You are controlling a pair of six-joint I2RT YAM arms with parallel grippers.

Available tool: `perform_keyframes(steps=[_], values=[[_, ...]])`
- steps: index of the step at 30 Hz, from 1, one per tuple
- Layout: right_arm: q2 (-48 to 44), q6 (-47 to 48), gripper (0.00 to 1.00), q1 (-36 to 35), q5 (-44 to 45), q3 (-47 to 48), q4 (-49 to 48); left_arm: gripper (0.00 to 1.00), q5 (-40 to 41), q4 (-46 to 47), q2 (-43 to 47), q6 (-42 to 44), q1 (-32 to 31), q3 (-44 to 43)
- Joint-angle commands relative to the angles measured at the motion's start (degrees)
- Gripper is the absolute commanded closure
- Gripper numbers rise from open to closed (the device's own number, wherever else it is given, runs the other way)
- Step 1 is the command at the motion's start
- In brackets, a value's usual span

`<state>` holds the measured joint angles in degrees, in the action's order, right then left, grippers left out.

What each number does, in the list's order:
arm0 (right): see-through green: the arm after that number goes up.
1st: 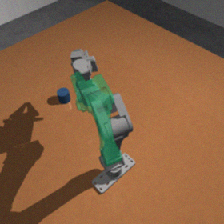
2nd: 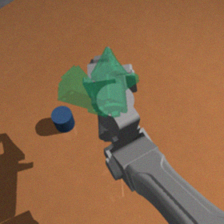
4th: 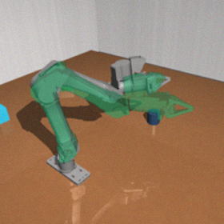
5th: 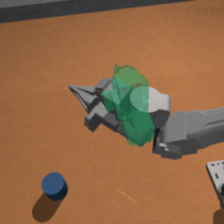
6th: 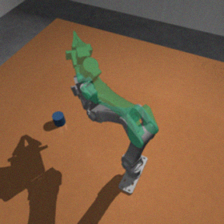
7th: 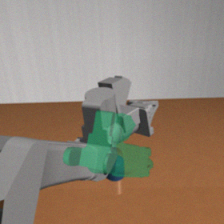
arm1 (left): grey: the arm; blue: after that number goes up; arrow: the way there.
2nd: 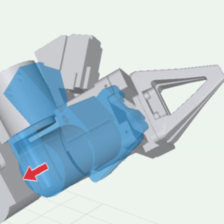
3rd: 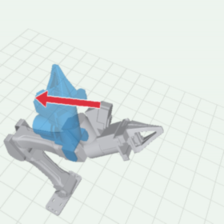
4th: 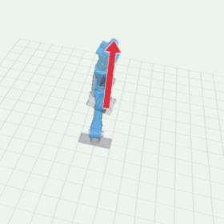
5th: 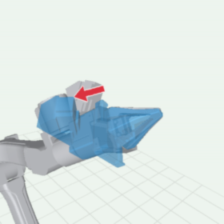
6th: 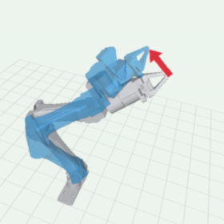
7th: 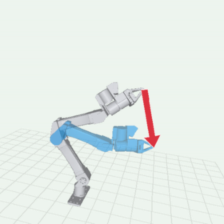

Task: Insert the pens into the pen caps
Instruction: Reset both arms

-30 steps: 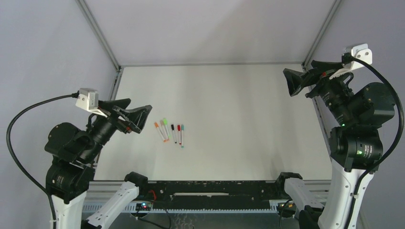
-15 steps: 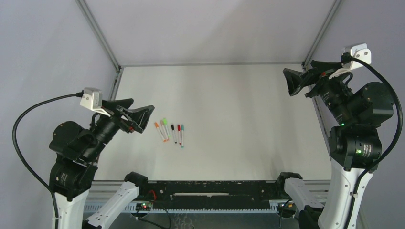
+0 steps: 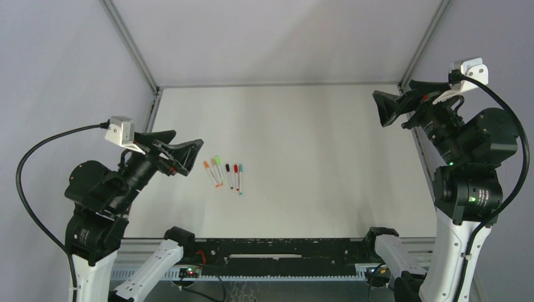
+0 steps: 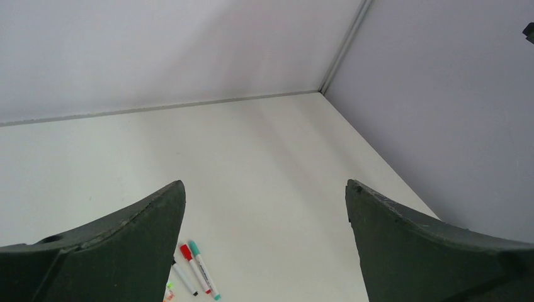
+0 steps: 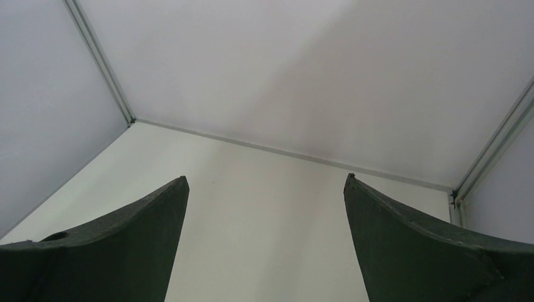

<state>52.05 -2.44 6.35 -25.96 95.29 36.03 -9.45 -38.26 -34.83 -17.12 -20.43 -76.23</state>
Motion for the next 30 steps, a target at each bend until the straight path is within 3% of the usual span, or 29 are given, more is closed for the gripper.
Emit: perform_keyframes(steps=[1, 30], values=[[-0.4, 0.2, 0.0, 0.2, 0.4, -0.3, -1.7, 0.0, -0.8, 1.0, 0.3, -0.2, 0.5, 0.7], [-1.1, 2.0, 0.0, 0.3, 0.6, -2.3, -1.9, 0.0, -0.4, 1.3, 1.0, 0.2, 0.5, 2.9]])
